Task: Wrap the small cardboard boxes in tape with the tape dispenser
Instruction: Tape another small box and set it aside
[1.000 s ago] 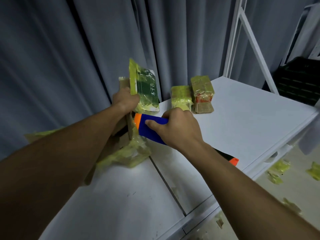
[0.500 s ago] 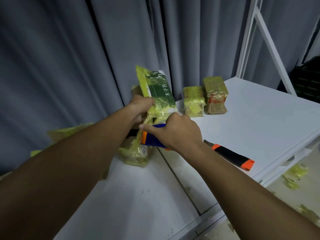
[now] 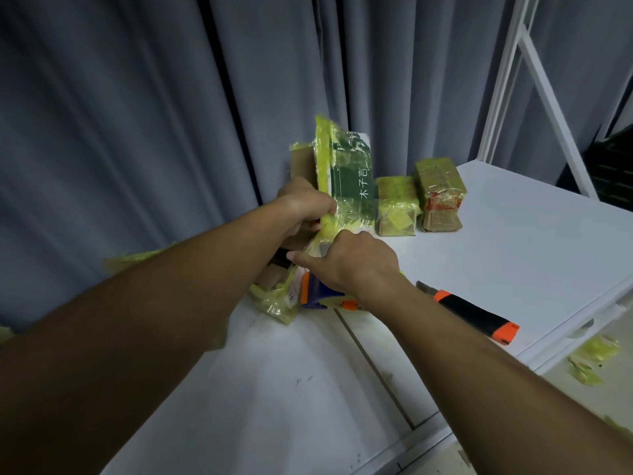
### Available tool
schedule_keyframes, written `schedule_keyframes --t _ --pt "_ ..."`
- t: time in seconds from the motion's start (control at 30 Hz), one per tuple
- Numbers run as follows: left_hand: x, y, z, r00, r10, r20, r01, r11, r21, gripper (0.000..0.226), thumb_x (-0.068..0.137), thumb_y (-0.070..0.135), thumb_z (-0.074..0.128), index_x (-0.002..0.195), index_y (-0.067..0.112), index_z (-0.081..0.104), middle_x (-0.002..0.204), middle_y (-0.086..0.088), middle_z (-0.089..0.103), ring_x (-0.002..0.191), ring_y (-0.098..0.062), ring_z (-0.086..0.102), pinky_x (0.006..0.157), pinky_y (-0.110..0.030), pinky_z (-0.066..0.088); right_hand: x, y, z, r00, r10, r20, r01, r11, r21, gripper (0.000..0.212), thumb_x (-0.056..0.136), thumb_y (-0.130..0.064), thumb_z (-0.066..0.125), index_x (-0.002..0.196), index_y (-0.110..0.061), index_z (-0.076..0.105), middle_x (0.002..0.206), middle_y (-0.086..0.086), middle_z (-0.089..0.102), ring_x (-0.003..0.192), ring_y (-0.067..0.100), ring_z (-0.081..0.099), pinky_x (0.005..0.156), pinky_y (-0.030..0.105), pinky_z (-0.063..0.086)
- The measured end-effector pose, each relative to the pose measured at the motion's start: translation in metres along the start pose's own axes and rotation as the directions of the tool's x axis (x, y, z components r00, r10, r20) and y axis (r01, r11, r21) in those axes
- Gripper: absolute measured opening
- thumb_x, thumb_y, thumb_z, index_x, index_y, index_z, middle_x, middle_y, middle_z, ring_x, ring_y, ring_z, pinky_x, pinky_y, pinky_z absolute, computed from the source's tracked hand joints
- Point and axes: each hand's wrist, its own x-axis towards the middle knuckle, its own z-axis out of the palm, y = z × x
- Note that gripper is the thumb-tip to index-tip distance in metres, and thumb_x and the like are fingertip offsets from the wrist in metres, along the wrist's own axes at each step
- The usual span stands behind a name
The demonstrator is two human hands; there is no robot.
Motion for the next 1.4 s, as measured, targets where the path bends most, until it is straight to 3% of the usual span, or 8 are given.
schedule_keyframes --t 0.3,0.43,0.6,0.77,0.87,1.0,1.23,1.4 --pt "-0.008 0.008 0.008 0.997 0.079 0.021 -0.08 0.995 0.065 0.016 0.084 0.015 0.071 0.08 0.006 0.058 0.077 -0.008 0.06 0.053 -0.021 0.062 0.051 -0.026 0.057 0.004 -0.014 0.006 0.995 0.025 0.094 -0.028 0.999 0.033 0.047 0.098 -0.048 0.041 0.126 -0.016 0.061 0.126 0.011 0.064 0.114 0.033 0.061 0.08 0.036 0.039" --pt "-0.005 0.003 0.006 0.968 0.25 -0.036 -0.236 0.945 0.228 0.015 0.081 0.02 0.065 0.088 0.007 0.062 0.088 -0.009 0.068 0.075 -0.028 0.067 0.064 -0.039 0.057 0.003 -0.022 0.006 0.989 -0.011 0.146 0.005 0.999 0.04 0.028 0.095 -0.039 0.044 0.111 -0.021 0.059 0.12 0.008 0.065 0.094 0.029 0.056 0.078 0.035 0.041" --pt "0.004 0.031 -0.023 0.914 0.322 -0.246 -0.316 0.947 0.063 0.024 0.089 0.025 0.059 0.109 0.011 0.062 0.1 -0.003 0.066 0.088 -0.021 0.065 0.073 -0.029 0.053 -0.005 -0.031 0.02 0.953 -0.033 0.3 0.042 0.999 -0.021 0.04 0.094 -0.041 0.044 0.123 -0.018 0.059 0.122 0.008 0.062 0.101 0.03 0.057 0.082 0.036 0.043" --pt "-0.005 0.048 -0.048 0.869 0.45 -0.206 -0.401 0.884 0.24 0.027 0.088 0.021 0.054 0.113 0.014 0.059 0.106 -0.004 0.066 0.094 -0.023 0.063 0.083 -0.036 0.055 0.002 -0.035 0.026 0.967 -0.041 0.252 0.043 0.999 -0.002 0.047 0.097 -0.04 0.036 0.133 -0.013 0.053 0.119 0.01 0.064 0.105 0.032 0.059 0.079 0.039 0.042" --pt "-0.005 0.039 -0.061 0.854 0.476 -0.211 -0.418 0.868 0.268 0.019 0.088 0.021 0.053 0.107 0.017 0.057 0.1 0.001 0.064 0.089 -0.019 0.061 0.073 -0.029 0.053 0.002 -0.032 0.022 0.969 -0.027 0.245 0.028 1.0 0.001 0.053 0.105 -0.048 0.03 0.137 -0.012 0.052 0.13 0.013 0.061 0.118 0.033 0.057 0.084 0.041 0.042" --pt "-0.018 0.033 -0.08 0.835 0.481 -0.268 -0.417 0.87 0.263 0.005 0.09 0.018 0.051 0.088 0.017 0.047 0.08 0.006 0.052 0.071 -0.013 0.05 0.052 -0.022 0.038 -0.005 -0.029 0.003 0.977 -0.056 0.207 0.046 0.998 0.053 0.058 0.108 -0.052 0.024 0.133 -0.009 0.056 0.133 0.016 0.059 0.122 0.034 0.054 0.093 0.042 0.043" --pt "-0.064 0.041 -0.115 0.764 0.567 -0.309 -0.456 0.812 0.363 0.028 0.091 0.015 0.048 0.119 0.012 0.052 0.09 0.007 0.048 0.083 -0.016 0.046 0.058 -0.019 0.029 -0.016 -0.015 -0.025 0.992 -0.043 0.121 0.042 0.999 0.014 0.062 0.102 -0.064 0.029 0.117 -0.011 0.058 0.118 0.015 0.062 0.094 0.029 0.053 0.08 0.038 0.044" --pt "-0.094 0.033 -0.137 0.76 0.568 -0.317 -0.399 0.792 0.462 0.012 0.092 0.018 0.05 0.092 0.015 0.038 0.079 0.006 0.046 0.081 -0.021 0.045 0.065 -0.028 0.029 -0.036 0.003 -0.048 0.994 -0.025 0.105 0.028 0.999 -0.032 0.055 0.1 -0.067 0.033 0.102 -0.013 0.042 0.103 0.012 0.054 0.092 0.029 0.053 0.078 0.038 0.045"
